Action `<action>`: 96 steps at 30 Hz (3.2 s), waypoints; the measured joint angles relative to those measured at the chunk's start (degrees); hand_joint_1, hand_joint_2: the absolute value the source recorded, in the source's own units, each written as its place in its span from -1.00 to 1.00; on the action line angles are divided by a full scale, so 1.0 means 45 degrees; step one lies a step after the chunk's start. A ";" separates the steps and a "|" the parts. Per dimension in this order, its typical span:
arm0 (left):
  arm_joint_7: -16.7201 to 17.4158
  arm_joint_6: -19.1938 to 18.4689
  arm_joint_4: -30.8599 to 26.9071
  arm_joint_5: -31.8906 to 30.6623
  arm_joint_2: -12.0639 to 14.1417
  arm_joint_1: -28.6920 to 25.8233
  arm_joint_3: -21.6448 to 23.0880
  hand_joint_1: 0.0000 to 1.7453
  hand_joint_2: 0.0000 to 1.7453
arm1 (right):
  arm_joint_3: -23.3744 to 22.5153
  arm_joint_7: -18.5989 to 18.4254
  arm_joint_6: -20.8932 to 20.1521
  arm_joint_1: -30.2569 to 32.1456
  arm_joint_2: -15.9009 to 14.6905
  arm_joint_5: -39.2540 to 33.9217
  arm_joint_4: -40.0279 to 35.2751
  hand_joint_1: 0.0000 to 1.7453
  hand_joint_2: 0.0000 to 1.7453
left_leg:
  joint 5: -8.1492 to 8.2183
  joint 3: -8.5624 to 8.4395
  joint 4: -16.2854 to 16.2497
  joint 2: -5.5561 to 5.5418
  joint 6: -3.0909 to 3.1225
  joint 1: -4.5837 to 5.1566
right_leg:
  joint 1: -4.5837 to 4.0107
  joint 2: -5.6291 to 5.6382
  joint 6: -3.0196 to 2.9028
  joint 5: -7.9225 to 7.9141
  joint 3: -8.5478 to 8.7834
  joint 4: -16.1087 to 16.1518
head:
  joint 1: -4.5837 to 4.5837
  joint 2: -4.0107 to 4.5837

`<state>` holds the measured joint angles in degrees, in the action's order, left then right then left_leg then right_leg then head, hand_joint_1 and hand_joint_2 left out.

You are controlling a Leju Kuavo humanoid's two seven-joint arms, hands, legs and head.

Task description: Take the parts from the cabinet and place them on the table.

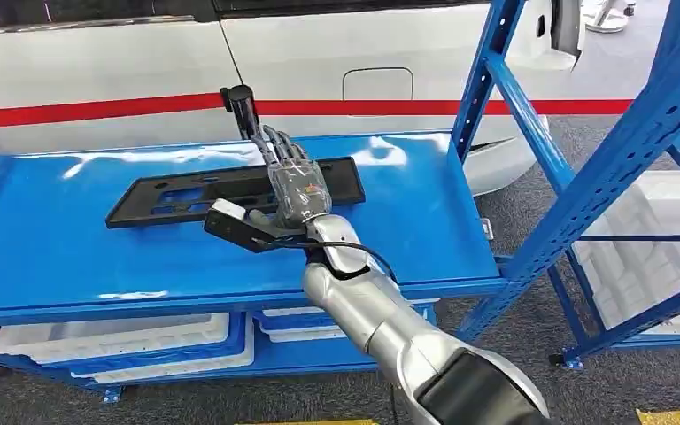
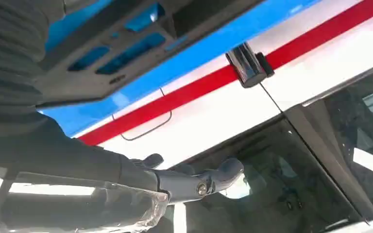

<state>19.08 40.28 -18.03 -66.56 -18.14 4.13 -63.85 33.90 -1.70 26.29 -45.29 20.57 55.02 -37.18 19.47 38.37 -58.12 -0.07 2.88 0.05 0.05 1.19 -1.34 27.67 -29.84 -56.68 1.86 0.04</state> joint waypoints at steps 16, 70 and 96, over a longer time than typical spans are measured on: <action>-0.0078 0.0000 -0.0243 -0.0947 -0.0316 0.0264 -0.1622 -1.00 -1.00 | 0.0671 -0.0092 0.0019 -0.0135 -0.0132 -0.0379 0.0194 -1.00 1.00 | 0.0772 -0.0819 0.0260 -0.0070 -0.0335 -0.0085 | 0.0523 -0.0326 0.1110 -0.0570 -0.1021 -0.0161 | -0.0005 0.0000; 0.0330 0.0000 -0.0316 -0.2991 -0.0442 0.0509 -0.3127 -1.00 -1.00 | 0.5411 -0.2778 -0.0102 0.0589 -0.0039 0.0218 0.1710 -1.00 1.00 | 0.0810 -0.1181 0.0564 -0.0079 -0.0633 -0.0043 | 0.0097 -0.0204 0.0203 -0.0646 -0.0377 0.0476 | -0.0078 0.0000; -0.1171 0.0000 0.0185 -0.2511 -0.0437 0.0685 -0.3958 -1.00 -1.00 | 0.5697 -0.4751 -0.0393 -0.0606 -0.0151 0.1967 0.3386 -1.00 1.00 | 0.0760 -0.1150 0.0552 -0.0069 -0.0338 0.0100 | 0.0269 -0.0207 0.0614 -0.0738 -0.0423 0.0524 | -0.0083 0.0000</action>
<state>13.81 40.28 -17.20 -77.85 -20.11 7.21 -81.66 59.54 -23.08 24.52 -48.02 19.89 63.87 -21.94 22.88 33.20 -55.64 -0.38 1.36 0.49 1.26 0.26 1.42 24.35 -31.74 -54.32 1.49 0.04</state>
